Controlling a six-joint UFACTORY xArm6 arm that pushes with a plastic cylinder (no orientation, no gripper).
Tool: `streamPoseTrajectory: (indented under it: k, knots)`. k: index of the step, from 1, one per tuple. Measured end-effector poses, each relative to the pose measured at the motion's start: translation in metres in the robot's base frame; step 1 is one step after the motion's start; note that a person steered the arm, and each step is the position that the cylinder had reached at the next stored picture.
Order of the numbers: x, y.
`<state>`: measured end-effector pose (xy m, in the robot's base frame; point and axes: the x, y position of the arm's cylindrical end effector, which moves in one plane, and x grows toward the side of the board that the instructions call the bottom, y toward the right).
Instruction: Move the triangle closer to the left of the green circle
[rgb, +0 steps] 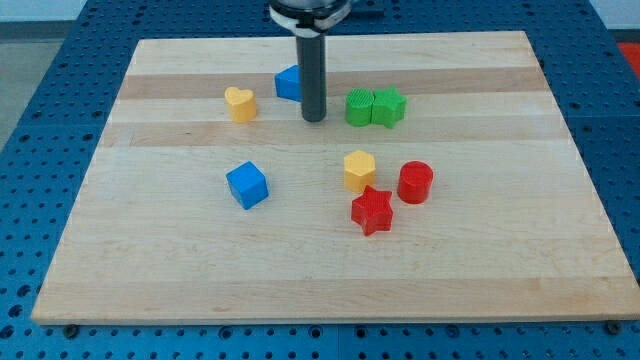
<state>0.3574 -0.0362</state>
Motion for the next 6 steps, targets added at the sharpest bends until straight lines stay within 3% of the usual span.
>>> streamPoseTrajectory:
  k: [4, 6]
  knots:
    - [-0.051, -0.078]
    - [-0.073, -0.073]
